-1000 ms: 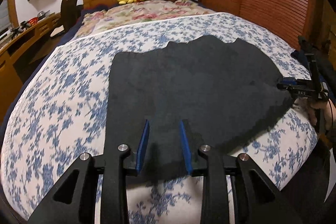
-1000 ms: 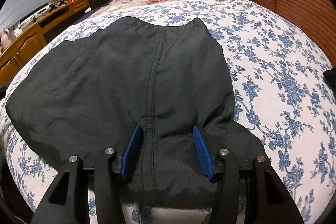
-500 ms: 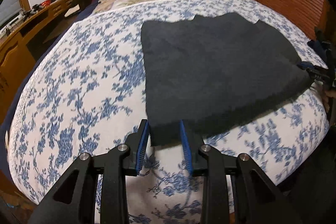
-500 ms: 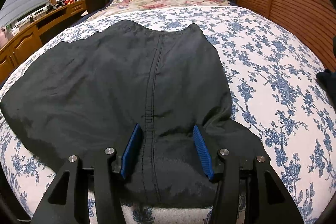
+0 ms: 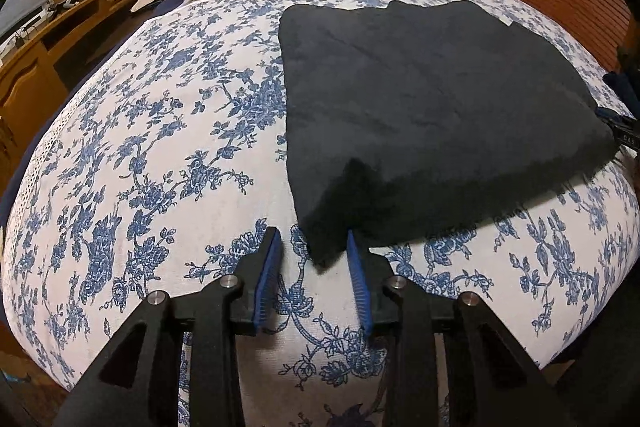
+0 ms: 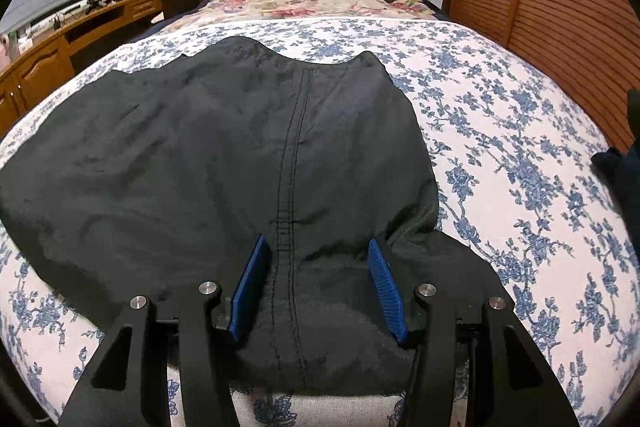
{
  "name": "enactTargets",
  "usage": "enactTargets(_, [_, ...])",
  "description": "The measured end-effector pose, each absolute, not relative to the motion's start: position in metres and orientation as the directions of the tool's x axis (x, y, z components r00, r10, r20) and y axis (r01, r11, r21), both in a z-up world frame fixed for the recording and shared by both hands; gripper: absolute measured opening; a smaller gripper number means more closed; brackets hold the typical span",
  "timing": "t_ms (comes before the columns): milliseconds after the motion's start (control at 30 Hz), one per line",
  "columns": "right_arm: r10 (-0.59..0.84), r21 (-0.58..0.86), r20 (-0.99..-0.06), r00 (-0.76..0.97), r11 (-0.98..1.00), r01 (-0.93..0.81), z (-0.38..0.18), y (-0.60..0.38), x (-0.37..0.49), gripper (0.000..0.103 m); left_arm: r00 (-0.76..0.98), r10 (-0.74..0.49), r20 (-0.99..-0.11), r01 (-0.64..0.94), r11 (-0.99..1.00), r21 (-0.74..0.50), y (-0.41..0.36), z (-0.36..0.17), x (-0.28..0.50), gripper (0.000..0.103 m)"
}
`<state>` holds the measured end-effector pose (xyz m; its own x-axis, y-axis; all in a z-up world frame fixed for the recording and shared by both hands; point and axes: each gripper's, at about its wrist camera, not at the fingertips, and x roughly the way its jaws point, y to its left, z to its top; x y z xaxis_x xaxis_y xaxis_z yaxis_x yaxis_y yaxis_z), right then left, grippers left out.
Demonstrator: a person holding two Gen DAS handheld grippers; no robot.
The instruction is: Fold large clothes
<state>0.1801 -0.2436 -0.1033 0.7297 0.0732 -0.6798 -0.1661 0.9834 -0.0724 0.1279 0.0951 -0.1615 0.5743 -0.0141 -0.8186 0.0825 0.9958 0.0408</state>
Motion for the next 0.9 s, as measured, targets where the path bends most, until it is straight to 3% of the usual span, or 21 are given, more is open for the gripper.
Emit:
enactTargets(100, [0.070, -0.075, -0.679, 0.731, 0.984, -0.164, -0.103, -0.244, 0.180, 0.055, 0.568, -0.005, -0.823, 0.074, 0.996, 0.046, 0.097, -0.164, 0.135, 0.041])
enactTargets(267, [0.075, -0.071, -0.681, 0.728, 0.983, -0.168, -0.102, -0.245, 0.181, 0.055, 0.551, 0.005, -0.834, 0.034, 0.999, 0.028, 0.108, -0.169, 0.149, 0.060])
enactTargets(433, [0.075, -0.073, -0.681, 0.728, 0.983, -0.170, -0.102, -0.247, 0.181, 0.055, 0.551, 0.102, -0.829, -0.025, 0.994, 0.106, 0.110, -0.175, 0.159, 0.082])
enactTargets(700, [0.072, -0.081, -0.680, 0.730, 0.982, -0.172, -0.101, -0.250, 0.181, 0.055, 0.566, 0.099, -0.818, -0.045, 0.995, 0.089, 0.117, -0.174, 0.157, 0.083])
enactTargets(900, [0.055, -0.104, -0.676, 0.734, 0.980, -0.169, -0.100, -0.246, 0.180, 0.055, 0.594, 0.001, -0.804, -0.018, 1.000, -0.012, 0.121, -0.157, 0.141, 0.083])
